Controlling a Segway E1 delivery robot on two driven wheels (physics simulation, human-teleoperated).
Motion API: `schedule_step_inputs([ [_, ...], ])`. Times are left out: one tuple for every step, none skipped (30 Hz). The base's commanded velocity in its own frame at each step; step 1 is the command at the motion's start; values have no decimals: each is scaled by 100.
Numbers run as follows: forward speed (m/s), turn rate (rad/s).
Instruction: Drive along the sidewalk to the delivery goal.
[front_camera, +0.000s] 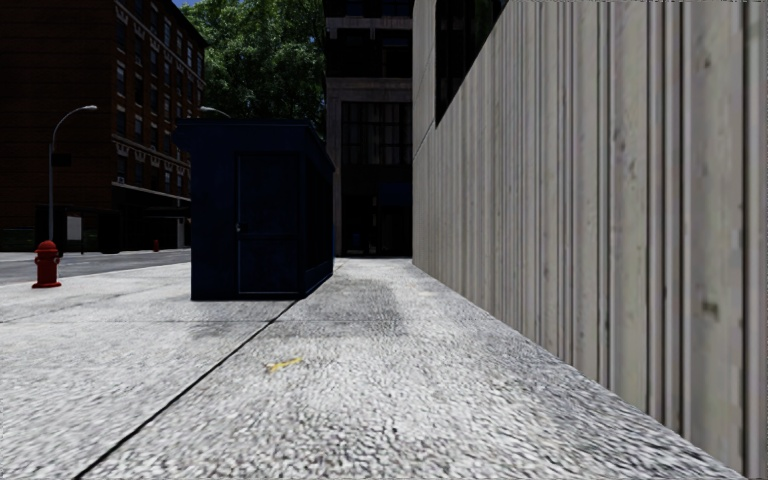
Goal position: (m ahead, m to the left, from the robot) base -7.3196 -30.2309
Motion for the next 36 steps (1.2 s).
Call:
schedule_step_inputs([
  [126, 0],
  [126, 0],
  [126, 0],
  [126, 0],
  [126, 0],
  [126, 0],
  [126, 0],
  [127, 0],
  [128, 0],
  [131, 0],
  [131, 0],
  [133, 0],
  [135, 0],
  [136, 0],
  [137, 0],
  [137, 0],
  [139, 0],
  [142, 0],
  [143, 0],
  [144, 0],
  [144, 0],
  [144, 0],
  [144, 0],
  [144, 0],
  [144, 0],
  [144, 0],
  [144, 0],
  [144, 0],
  [144, 0],
  [144, 0],
  [144, 0],
  [144, 0],
  [144, 0],
  [144, 0],
  [144, 0],
  [144, 0],
])
